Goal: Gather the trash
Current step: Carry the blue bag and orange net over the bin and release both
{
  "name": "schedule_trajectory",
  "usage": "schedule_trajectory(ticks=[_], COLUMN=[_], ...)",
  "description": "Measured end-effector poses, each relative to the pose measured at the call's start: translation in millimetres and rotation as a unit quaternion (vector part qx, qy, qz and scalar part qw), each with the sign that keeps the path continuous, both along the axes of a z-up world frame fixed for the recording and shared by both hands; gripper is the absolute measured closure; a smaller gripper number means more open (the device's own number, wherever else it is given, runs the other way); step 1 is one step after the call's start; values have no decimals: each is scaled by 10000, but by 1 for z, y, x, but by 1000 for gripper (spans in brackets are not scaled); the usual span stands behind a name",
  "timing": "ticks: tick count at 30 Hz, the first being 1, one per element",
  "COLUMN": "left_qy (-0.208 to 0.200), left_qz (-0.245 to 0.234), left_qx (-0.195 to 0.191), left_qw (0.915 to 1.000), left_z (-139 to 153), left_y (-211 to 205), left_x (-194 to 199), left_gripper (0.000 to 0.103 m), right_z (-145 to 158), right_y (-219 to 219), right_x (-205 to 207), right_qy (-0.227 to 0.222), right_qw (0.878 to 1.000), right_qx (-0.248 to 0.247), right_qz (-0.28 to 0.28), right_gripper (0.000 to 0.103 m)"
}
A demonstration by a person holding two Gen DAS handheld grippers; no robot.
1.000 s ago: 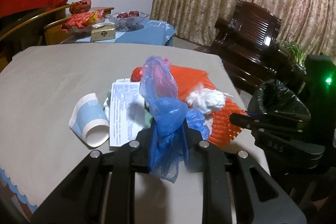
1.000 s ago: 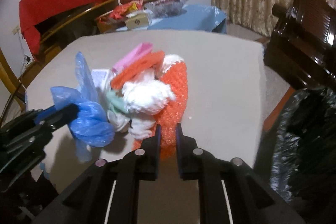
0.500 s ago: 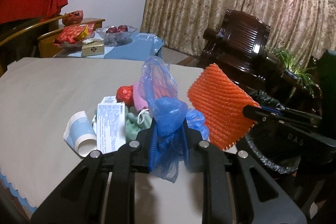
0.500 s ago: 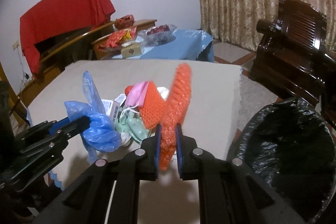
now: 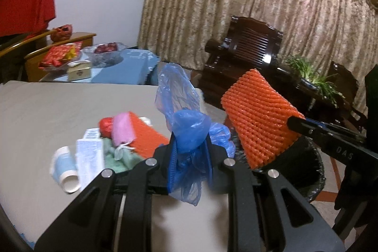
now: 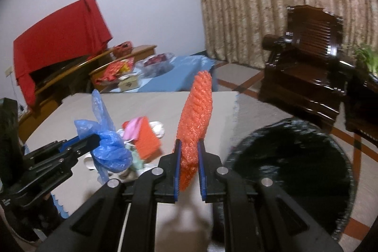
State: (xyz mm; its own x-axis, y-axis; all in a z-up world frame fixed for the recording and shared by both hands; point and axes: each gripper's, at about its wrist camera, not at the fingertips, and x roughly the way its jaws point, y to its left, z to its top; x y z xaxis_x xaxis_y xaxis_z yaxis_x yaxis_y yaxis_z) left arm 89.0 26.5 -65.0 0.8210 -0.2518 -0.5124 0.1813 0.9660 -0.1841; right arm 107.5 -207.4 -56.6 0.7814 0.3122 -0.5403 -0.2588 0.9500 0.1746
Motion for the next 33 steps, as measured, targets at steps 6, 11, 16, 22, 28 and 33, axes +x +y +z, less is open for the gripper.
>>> schedule_trajectory(ticks=[6,11,16,22,28,33], left_qy=[-42,19,94,278,379,277], left_qz=[-547,-970,-1400,-1844,-1931,-1649], left_qx=[-17,-62,-123,-170,-132,-78], left_qw=[9985,9953,9900,9823,9804,9859], left_z=[-1,-6,-15,-31,-44,-39], left_y=[-52,-96,-144,-190,-195,-169], left_x=[18,34,49,63,68,62], left_gripper=[83,83,83,80,51,26], right_z=[-8,-18,-27,-43,-46,-37], right_y=[-50,-89,-120,-148,-158,-147], right_x=[-7,-12,-11,-16,-22,-24], right_qy=[125,233,366,555,614,385], right_qw=[9979,9932,9871,9791,9727,9729], right_qx=[-98,-210,-285,-350,-419,-458], right_qz=[-623,-1118,-1534,-1928,-2198,-2234], right_gripper=[90,90,90,87,61,17])
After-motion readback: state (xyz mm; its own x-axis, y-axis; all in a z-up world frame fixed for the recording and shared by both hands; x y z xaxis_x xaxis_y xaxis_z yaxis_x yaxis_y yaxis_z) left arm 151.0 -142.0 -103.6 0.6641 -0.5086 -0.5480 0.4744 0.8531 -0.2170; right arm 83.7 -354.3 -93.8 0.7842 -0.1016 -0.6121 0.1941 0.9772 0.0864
